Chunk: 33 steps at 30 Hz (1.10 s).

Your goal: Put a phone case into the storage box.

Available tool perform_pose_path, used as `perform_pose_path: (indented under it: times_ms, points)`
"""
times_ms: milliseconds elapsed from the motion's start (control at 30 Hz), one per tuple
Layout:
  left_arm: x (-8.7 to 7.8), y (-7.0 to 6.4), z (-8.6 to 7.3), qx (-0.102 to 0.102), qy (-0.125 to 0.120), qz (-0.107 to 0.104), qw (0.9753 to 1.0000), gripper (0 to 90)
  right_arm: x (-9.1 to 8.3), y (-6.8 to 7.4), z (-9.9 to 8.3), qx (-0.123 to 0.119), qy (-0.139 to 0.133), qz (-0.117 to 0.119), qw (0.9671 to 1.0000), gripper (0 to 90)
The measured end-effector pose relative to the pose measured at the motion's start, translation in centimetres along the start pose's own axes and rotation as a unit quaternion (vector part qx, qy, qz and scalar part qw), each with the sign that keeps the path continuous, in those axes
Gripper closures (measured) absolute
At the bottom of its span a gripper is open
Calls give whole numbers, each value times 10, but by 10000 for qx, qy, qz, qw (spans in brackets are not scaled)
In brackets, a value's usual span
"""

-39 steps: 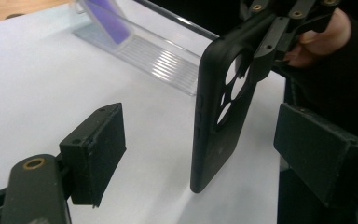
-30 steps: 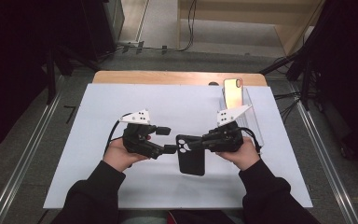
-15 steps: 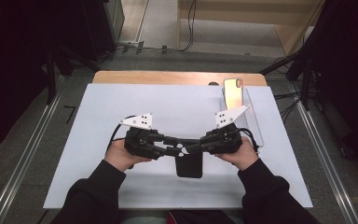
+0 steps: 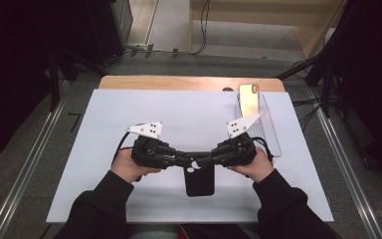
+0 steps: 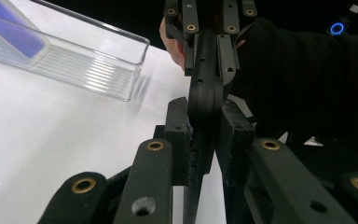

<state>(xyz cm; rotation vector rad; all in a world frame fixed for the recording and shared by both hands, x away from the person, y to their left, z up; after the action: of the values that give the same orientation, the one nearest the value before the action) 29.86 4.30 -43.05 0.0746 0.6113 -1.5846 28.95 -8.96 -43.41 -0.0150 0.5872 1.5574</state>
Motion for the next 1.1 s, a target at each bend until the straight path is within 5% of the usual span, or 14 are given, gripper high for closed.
perform_pose_path:
  times_ms: [233,567,700,900,1100]
  points:
    - [-1,0,0,12,12,37,10000,772,1,-2,0,-13,-1,-63,10000,797]
    - [-4,2,2,-97,26,140,9999,773,2,-4,1,-4,-40,-330,9994,543]
    - [-12,2,3,-66,-45,239,9997,773,-6,-10,-1,83,-148,-568,9982,518]
    - [-21,6,7,-61,-150,568,9983,772,-17,-20,-1,91,-428,-1185,9920,344]
    - [-25,11,10,-253,-224,923,9952,771,-13,-22,-1,131,-435,-1657,9851,265]
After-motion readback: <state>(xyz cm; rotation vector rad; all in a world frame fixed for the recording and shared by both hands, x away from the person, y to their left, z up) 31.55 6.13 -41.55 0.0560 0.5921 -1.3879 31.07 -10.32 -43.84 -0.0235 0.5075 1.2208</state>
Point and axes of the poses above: each handheld gripper's, and its own axes: x roughly forward along the jaws, z roughly out of its top, y roughly to its left, the point moved 8 cm from there along x, roughly forward along the jaws
